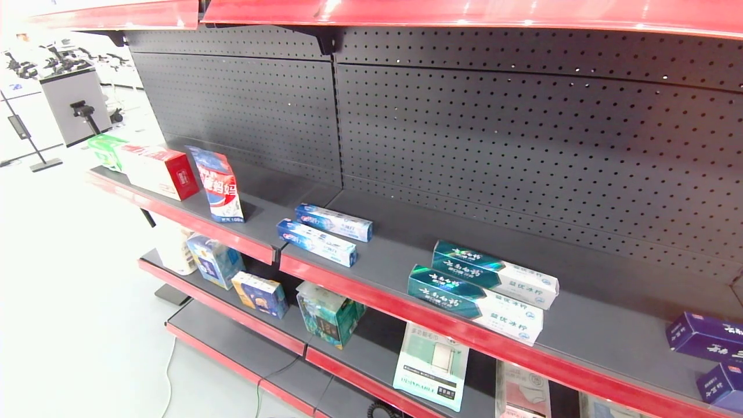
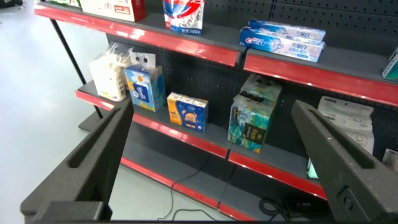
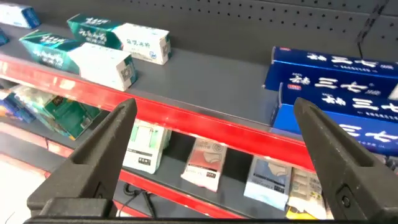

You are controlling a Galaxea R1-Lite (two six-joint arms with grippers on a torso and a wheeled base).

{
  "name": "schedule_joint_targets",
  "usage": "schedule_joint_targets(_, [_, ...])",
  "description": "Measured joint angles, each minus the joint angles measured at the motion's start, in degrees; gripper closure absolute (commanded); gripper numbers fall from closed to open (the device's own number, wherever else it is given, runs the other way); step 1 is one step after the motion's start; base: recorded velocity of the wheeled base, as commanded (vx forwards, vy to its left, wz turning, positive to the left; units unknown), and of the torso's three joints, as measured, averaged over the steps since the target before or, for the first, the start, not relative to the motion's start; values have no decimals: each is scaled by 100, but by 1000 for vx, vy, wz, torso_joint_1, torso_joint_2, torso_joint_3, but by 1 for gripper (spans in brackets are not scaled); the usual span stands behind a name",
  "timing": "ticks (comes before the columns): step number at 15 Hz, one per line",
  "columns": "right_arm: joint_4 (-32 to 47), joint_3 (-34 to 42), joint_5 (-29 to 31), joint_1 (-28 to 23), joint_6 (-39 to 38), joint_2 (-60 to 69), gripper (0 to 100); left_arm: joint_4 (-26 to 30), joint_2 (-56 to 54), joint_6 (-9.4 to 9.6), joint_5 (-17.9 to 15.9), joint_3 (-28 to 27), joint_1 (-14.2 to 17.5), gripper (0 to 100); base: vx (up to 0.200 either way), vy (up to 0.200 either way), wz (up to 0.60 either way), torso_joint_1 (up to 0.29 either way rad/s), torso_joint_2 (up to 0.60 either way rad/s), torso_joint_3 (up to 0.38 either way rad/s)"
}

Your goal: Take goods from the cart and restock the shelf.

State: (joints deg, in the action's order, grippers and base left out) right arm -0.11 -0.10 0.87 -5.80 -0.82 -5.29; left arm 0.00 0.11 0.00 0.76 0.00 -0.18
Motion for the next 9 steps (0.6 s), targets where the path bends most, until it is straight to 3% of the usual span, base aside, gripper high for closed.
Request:
schedule_joint_targets(2, [1,0,-29,0,57,4,0,0,0,16,0,0,0,0,0,0,0,0,0,0])
schedule_joint_targets(9, [4,5,-152,27,38,2,0,0,0,18,-5,0,0,0,0,0,-600,5,1,2])
